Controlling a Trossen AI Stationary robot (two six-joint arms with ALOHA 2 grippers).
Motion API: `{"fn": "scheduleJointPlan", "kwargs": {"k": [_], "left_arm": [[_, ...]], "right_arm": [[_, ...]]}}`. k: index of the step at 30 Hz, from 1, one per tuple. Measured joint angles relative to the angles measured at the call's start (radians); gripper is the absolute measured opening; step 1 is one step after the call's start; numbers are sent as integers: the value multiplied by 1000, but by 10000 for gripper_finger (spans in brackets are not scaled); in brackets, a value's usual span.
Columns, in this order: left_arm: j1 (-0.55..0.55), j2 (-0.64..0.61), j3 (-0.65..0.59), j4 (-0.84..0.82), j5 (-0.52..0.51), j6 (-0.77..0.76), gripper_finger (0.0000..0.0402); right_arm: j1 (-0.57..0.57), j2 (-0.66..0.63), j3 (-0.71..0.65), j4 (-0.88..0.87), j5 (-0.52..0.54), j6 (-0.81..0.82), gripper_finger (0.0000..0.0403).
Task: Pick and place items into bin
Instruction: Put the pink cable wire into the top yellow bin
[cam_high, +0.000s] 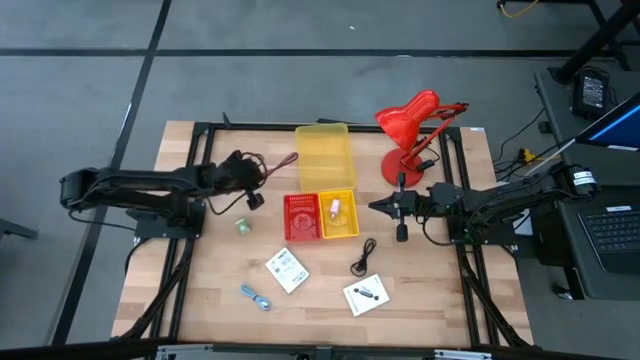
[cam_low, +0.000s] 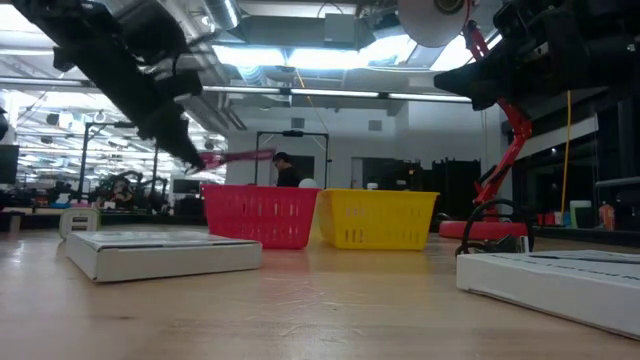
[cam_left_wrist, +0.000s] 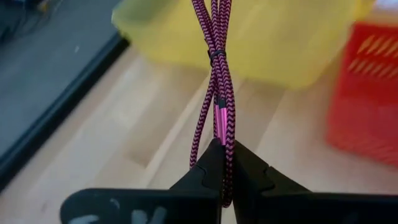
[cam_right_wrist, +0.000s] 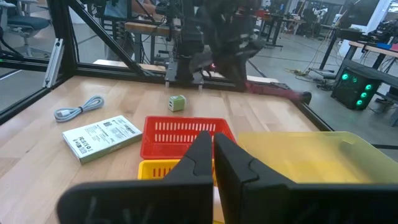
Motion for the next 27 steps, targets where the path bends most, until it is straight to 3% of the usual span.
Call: {"fn": "scheduleJointPlan", "kwargs": {"k": [5, 16, 27], "left_arm": [[0, -75, -33, 112, 85, 78, 4], [0, -140, -306, 676, 376, 91, 4], [-4, -139, -332, 773, 521, 117, 4]], "right_arm": [[0, 0, 0, -1, 0, 0, 0], [0, 0, 0, -2, 0, 0, 0], [0, 0, 0, -1, 0, 0, 0]]}}
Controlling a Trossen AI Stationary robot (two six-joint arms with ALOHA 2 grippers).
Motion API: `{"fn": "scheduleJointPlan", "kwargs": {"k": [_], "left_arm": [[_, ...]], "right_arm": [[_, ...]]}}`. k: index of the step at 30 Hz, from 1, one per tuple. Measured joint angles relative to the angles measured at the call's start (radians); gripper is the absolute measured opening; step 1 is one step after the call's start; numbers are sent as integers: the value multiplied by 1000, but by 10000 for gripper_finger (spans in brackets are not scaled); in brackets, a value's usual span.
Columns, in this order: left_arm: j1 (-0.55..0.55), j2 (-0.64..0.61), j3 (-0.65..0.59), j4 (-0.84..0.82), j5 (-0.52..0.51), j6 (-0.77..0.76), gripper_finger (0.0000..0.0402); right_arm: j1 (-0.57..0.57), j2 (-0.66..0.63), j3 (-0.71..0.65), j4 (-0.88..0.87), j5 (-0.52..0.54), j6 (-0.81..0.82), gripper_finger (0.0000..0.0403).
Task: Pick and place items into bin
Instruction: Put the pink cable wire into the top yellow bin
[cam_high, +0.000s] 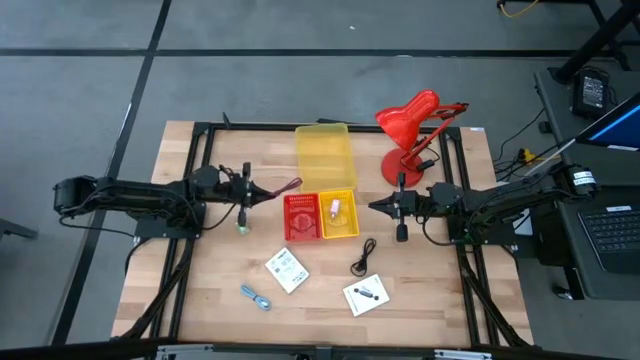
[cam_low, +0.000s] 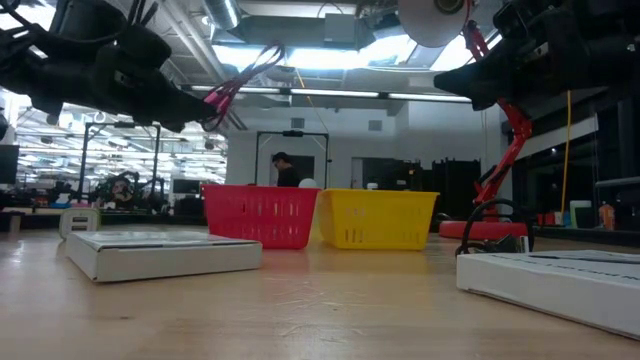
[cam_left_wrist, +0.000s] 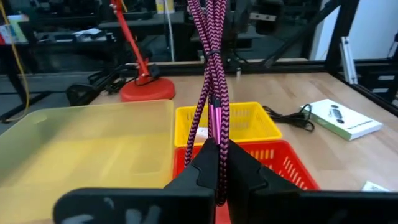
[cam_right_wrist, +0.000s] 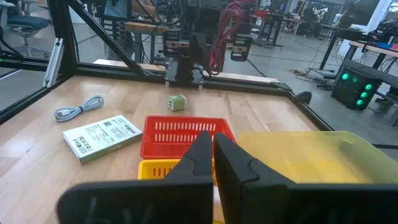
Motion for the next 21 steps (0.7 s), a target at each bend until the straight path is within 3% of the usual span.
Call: {"fn": "scheduleJointPlan", "kwargs": {"k": [21], "left_arm": [[0, 0, 0, -6, -42, -13, 4]], "right_arm": [[0, 0, 0, 0, 1, 0, 0]]}}
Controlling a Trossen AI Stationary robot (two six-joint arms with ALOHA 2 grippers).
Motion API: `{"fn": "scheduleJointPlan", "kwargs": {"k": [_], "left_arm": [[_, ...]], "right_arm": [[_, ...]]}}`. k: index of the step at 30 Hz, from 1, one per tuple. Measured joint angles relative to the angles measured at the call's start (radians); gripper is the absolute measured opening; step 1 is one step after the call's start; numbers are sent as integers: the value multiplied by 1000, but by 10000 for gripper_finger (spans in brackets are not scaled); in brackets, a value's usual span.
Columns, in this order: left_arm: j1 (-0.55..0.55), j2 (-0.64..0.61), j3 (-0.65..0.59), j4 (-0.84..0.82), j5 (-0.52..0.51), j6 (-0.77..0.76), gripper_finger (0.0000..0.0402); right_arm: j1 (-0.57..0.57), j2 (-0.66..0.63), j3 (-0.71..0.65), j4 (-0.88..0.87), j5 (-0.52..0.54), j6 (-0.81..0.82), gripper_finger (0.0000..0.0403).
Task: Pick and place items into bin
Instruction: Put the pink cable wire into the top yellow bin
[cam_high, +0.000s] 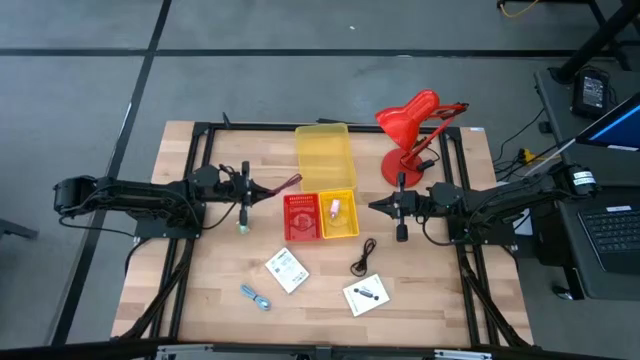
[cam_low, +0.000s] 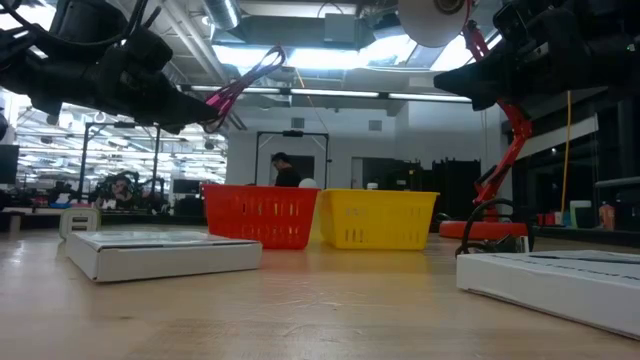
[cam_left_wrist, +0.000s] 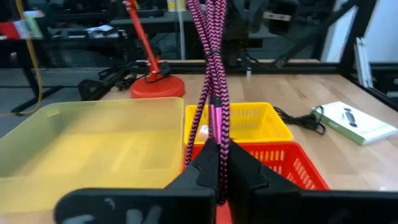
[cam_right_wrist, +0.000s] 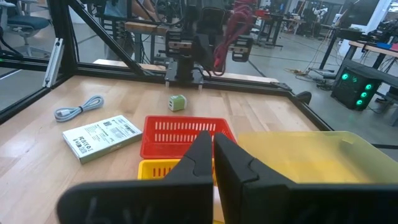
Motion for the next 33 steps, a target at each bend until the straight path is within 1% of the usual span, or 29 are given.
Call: {"fn": "scheduleJointPlan", "kwargs": {"k": [6, 10, 15, 18, 24, 29, 33], "left_arm": [[0, 0, 0, 0, -3, 10, 4], [0, 1, 1, -1, -38, -6, 4], [0, 43, 30, -1, -42, -29, 4], [0, 96, 61, -15, -55, -39, 4], [0, 247, 159, -85, -143, -39, 4], [0, 378, 286, -172, -157, -31, 4], [0, 473, 415, -260, -224, -25, 4]], "right_arm": [[0, 0, 0, 0, 41, 0, 0], [0, 0, 0, 1, 41, 0, 0], [0, 0, 0, 1, 43, 0, 0], [0, 0, 0, 1, 44, 0, 0], [0, 0, 0, 1, 44, 0, 0], [0, 0, 0, 1, 44, 0, 0], [0, 0, 0, 1, 43, 0, 0]]}}
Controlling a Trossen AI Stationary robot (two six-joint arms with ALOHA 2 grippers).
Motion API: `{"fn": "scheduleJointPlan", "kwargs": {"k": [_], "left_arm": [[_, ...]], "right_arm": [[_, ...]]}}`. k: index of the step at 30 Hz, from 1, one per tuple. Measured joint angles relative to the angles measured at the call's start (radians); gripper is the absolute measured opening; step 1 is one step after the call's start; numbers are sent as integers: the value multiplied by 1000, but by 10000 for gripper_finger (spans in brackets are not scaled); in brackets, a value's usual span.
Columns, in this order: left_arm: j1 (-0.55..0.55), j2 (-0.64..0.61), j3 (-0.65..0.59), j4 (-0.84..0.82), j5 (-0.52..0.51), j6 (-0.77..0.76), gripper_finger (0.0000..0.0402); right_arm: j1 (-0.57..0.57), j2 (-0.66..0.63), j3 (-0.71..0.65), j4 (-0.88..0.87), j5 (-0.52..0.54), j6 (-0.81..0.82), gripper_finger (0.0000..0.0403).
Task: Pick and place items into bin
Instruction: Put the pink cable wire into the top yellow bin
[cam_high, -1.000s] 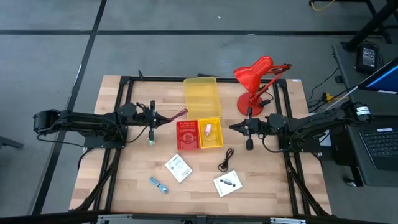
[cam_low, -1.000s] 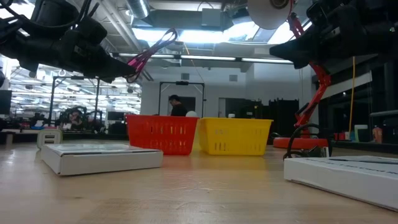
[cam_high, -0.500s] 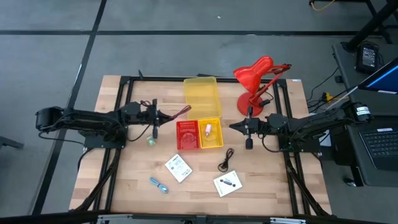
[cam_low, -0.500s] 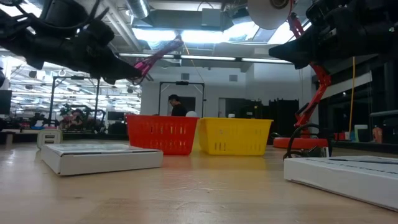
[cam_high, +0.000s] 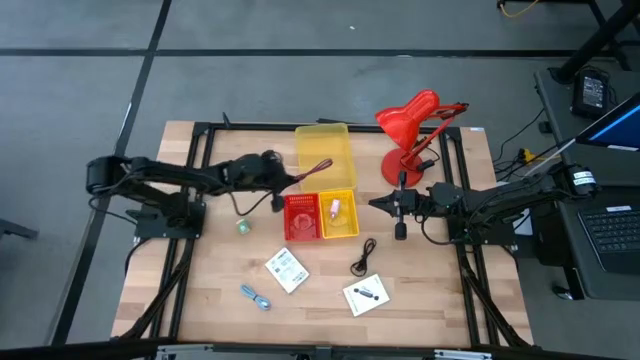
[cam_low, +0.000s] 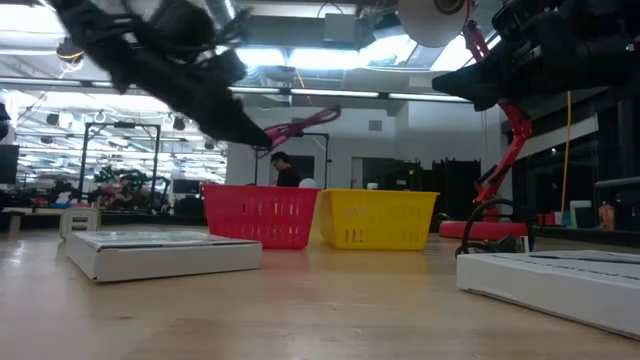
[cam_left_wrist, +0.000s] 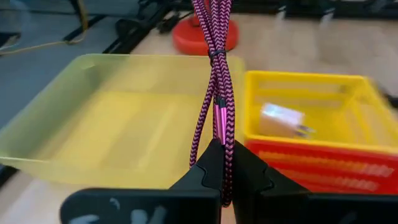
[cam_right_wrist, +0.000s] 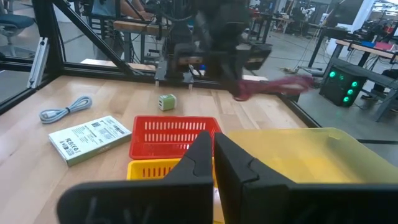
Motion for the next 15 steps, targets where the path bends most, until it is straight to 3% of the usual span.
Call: {"fn": "scheduleJointPlan", "kwargs": {"k": [9, 15], "left_arm": [[1, 199, 248, -164, -177, 20, 4], [1, 306, 338, -177, -224, 27, 4]], "right_arm": [[0, 0, 0, 0, 0, 3, 0], [0, 0, 0, 0, 0, 4, 0]]}}
